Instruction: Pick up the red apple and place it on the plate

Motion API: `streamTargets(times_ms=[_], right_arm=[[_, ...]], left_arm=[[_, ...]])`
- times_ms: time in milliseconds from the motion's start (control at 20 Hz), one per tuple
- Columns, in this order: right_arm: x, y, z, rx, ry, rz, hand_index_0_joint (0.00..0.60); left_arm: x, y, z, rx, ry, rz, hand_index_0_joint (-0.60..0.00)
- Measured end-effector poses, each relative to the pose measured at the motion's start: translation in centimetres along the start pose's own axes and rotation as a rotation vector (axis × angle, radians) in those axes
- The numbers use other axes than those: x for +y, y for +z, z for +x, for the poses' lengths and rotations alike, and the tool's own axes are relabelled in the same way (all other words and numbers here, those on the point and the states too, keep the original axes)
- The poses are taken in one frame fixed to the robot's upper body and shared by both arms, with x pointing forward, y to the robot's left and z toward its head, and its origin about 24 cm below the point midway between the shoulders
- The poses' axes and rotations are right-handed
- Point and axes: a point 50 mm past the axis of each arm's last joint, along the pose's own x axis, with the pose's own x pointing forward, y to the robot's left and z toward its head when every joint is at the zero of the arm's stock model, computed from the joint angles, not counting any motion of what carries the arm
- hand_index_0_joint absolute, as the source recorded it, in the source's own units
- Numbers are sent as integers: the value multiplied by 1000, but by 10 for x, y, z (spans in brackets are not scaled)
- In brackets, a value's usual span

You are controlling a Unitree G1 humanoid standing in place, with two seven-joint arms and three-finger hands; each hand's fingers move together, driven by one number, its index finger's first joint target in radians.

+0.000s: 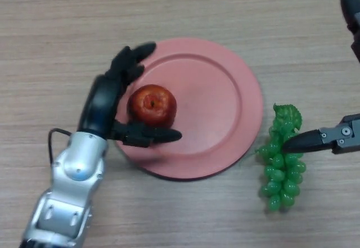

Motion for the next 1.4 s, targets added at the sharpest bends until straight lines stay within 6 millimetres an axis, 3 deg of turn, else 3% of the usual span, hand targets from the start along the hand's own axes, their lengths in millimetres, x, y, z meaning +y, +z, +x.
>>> streamTargets(times_ms=[200,500,650,800,1000,1400], right_arm=[[1,6,6,-35,5,0,0],[3,7,14,-15,14,3,0],[5,11,13,-25,27,2,0],[21,4,7,28,164,20,0],[21,26,6,-23,152,10,0],[24,22,2,4,192,17,0]], left_arm=[[23,51,-21,-88,-45,-111,0],[70,80,-57,-138,-10,-240,0],[78,74,-62,-123,28,-294,0],[88,56,-63,-86,98,-297,0],[88,70,-69,-152,102,-263,0],[89,66,-78,-187,183,-212,0]])
